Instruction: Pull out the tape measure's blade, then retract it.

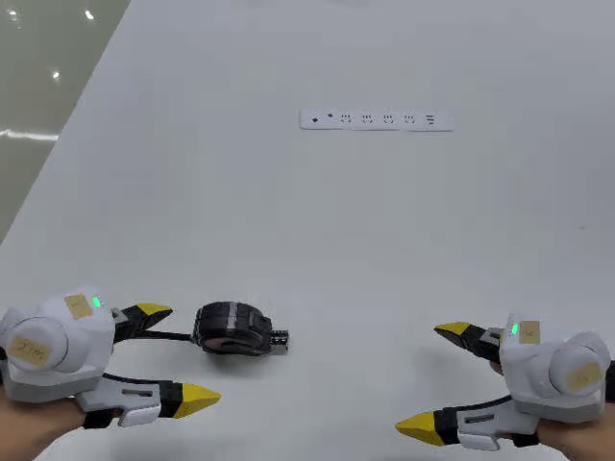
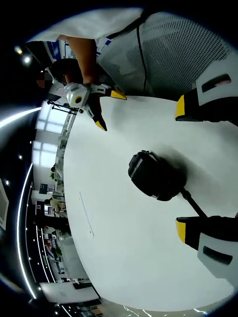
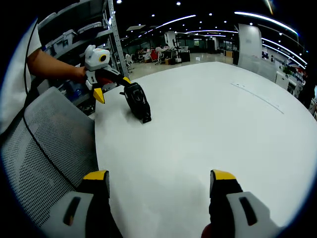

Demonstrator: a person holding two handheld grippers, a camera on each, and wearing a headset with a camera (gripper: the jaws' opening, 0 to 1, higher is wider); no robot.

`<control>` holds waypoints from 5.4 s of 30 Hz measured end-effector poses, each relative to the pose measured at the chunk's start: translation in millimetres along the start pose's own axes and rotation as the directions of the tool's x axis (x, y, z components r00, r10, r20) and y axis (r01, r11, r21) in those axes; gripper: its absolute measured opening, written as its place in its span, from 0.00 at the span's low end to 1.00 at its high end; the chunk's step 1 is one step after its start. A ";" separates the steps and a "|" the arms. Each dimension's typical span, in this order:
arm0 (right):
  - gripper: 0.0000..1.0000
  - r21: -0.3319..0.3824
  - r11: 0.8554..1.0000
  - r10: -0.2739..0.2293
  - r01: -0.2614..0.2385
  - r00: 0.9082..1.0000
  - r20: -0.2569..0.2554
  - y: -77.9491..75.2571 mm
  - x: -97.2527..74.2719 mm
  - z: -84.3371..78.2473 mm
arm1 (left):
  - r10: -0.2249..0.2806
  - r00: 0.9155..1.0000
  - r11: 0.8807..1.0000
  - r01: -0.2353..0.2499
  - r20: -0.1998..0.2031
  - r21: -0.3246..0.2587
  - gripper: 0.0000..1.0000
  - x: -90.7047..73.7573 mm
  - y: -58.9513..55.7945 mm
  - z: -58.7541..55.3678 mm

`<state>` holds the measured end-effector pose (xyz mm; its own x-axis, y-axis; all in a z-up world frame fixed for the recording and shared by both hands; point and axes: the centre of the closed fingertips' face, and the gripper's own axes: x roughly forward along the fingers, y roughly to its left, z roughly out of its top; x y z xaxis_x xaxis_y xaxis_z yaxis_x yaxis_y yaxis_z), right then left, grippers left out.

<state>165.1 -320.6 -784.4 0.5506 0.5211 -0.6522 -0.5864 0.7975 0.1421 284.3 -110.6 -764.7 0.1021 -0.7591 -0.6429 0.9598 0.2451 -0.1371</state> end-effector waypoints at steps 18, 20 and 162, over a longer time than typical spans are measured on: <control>0.81 -0.009 0.999 0.052 -0.052 0.999 0.004 1.2 26.0 7.2 | -0.056 0.998 0.996 0.058 -0.027 0.072 0.65 19.9 5.0 7.7; 0.80 -0.012 0.998 0.058 -0.058 0.998 0.002 0.7 27.6 8.0 | -0.063 0.998 0.994 0.065 -0.031 0.085 0.64 22.3 4.9 8.6; 0.13 -0.296 0.915 0.301 -0.274 0.952 0.051 39.2 149.0 77.7 | -0.131 0.973 0.941 0.182 -0.191 0.284 0.29 45.6 10.7 7.1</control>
<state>270.3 -188.1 -818.1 0.3778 0.7519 -0.5402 -0.8632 0.4971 0.0883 301.0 -146.9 -790.2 -0.0762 -0.6557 -0.7512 0.9964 -0.0789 -0.0322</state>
